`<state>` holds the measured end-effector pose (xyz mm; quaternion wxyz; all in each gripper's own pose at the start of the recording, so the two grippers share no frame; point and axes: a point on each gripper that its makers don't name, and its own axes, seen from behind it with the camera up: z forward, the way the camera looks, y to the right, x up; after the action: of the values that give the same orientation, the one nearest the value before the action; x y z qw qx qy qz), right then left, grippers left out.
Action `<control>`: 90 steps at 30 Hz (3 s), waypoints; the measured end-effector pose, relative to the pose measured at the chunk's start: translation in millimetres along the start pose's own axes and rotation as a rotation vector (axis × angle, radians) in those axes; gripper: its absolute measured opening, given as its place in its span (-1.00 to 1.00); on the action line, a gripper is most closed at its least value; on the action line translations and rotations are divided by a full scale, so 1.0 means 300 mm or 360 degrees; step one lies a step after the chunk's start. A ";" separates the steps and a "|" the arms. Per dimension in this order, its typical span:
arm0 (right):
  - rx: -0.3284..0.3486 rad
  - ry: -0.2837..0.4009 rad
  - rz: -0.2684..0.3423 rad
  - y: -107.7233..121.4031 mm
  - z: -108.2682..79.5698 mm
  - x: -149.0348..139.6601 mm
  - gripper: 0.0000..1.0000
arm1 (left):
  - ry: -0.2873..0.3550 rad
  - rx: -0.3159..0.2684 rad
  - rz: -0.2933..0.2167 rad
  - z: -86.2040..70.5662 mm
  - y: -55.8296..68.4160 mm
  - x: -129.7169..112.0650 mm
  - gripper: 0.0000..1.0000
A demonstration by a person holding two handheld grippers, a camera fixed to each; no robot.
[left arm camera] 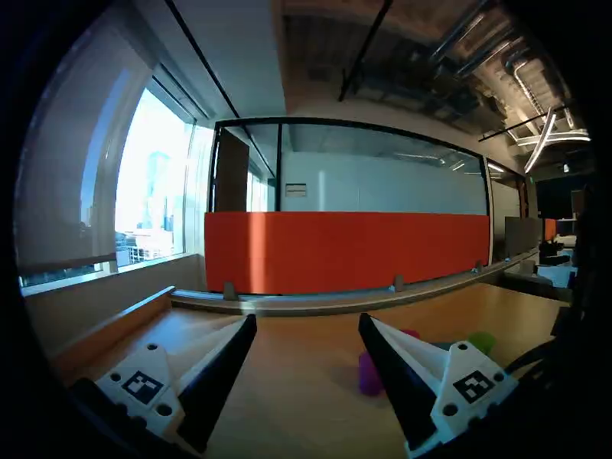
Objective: Pour water
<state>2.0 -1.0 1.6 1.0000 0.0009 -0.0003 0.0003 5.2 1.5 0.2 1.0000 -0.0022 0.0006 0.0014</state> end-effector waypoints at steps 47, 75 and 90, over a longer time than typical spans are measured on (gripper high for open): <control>0.0272 0.0059 0.0061 -0.100 0.070 0.369 0.99 | -0.0100 -0.0309 -0.0090 0.134 0.141 0.360 0.99; 0.0956 0.0004 -0.0052 -0.381 0.010 0.355 0.99 | -0.0126 -0.0859 -0.0068 0.126 0.332 0.352 0.99; 0.1136 -0.0264 -0.0227 -0.435 0.021 0.232 0.99 | -0.0267 -0.1036 0.0077 0.132 0.392 0.244 0.99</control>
<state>71.7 -131.4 7.6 0.9308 0.3496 -0.0811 -0.0692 78.1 119.6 39.0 0.9430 -0.3214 -0.0820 0.0253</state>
